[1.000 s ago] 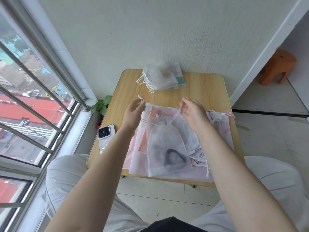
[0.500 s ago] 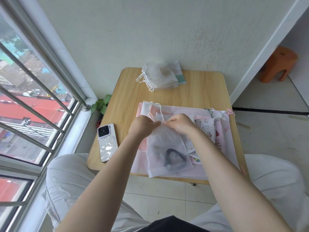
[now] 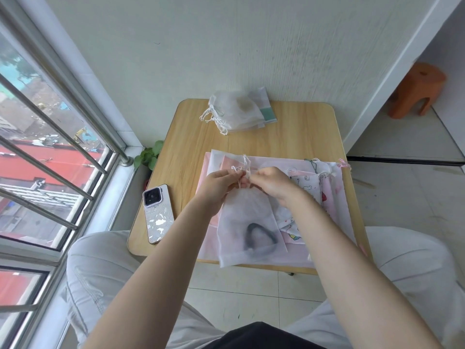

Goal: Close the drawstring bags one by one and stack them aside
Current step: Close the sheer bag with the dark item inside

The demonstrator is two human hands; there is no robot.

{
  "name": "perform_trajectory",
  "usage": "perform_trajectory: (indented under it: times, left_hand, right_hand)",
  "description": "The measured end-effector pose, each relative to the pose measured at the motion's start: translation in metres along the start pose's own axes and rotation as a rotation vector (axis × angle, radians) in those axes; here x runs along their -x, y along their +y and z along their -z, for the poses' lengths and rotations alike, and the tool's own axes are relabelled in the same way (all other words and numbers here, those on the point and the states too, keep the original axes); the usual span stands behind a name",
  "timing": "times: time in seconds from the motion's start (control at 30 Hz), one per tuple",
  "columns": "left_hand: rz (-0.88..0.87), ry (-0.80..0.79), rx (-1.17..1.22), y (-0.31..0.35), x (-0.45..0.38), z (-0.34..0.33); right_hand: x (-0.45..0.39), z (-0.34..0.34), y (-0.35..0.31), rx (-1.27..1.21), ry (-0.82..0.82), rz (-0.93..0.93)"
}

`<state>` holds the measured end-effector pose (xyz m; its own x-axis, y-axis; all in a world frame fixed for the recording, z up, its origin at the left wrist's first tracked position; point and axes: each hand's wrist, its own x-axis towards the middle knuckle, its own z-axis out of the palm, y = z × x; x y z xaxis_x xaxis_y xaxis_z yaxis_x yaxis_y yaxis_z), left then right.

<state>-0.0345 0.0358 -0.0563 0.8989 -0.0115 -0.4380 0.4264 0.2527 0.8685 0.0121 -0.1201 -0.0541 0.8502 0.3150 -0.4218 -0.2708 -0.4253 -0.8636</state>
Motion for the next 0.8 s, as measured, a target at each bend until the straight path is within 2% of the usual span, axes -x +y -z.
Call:
perform_trajectory:
  times: [0.1,0.23,0.37,0.43,0.53,0.67,0.8]
  left_hand:
    - [-0.043,0.031,-0.145,0.003,-0.001,-0.002]
    - [-0.063,-0.031,-0.343,0.012,0.001,-0.009]
    - [-0.019,-0.214,-0.406,0.022,0.006,-0.017]
    - [-0.032,-0.24,-0.448,0.024,0.006,-0.019]
    - [-0.048,-0.16,-0.447,0.022,0.002,-0.019]
    - [-0.02,0.035,-0.336,0.017,-0.007,-0.01]
    - [-0.029,0.141,-0.275,0.012,-0.012,-0.006]
  right_hand:
    - [-0.003,0.002,-0.006,-0.152,0.125,0.084]
    - [-0.001,0.007,-0.016,-0.167,0.227,0.232]
    - [0.003,0.007,-0.025,-0.099,0.179,0.276]
    - [0.002,0.005,-0.025,-0.056,0.139,0.252]
    - [0.004,0.008,-0.024,0.11,0.16,0.214]
    - [0.006,0.015,-0.021,0.38,0.153,0.13]
    - [0.012,0.015,-0.021,0.288,0.076,0.083]
